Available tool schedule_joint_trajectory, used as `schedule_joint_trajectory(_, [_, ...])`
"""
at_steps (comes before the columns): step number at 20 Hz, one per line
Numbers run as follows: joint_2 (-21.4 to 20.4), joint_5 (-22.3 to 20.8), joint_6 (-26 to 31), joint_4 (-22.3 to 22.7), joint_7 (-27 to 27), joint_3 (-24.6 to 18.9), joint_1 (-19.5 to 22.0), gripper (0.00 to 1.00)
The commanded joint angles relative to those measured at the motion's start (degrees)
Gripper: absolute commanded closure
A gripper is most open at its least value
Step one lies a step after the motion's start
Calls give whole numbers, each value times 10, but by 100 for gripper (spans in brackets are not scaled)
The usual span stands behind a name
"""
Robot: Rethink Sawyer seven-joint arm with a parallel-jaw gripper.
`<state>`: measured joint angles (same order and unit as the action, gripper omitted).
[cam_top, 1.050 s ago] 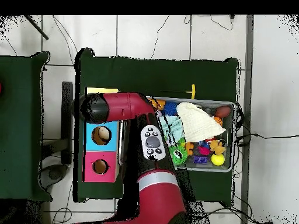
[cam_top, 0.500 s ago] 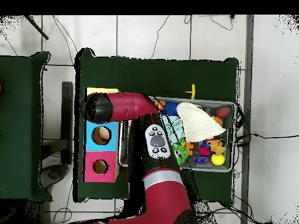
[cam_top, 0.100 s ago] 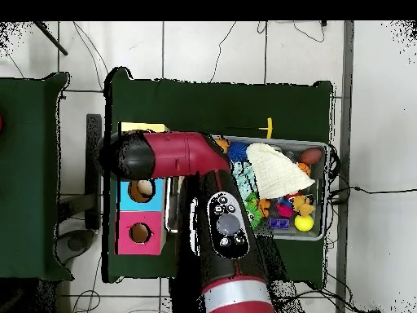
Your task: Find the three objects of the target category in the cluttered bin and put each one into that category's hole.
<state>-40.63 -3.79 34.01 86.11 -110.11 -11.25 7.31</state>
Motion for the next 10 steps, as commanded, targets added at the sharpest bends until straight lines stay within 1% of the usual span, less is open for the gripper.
schedule_joint_trajectory(1, [-40,-3,70,67,44,-51,30,100])
schedule_joint_trajectory(10, [-43,-8,79,62,36,-50,27,100])
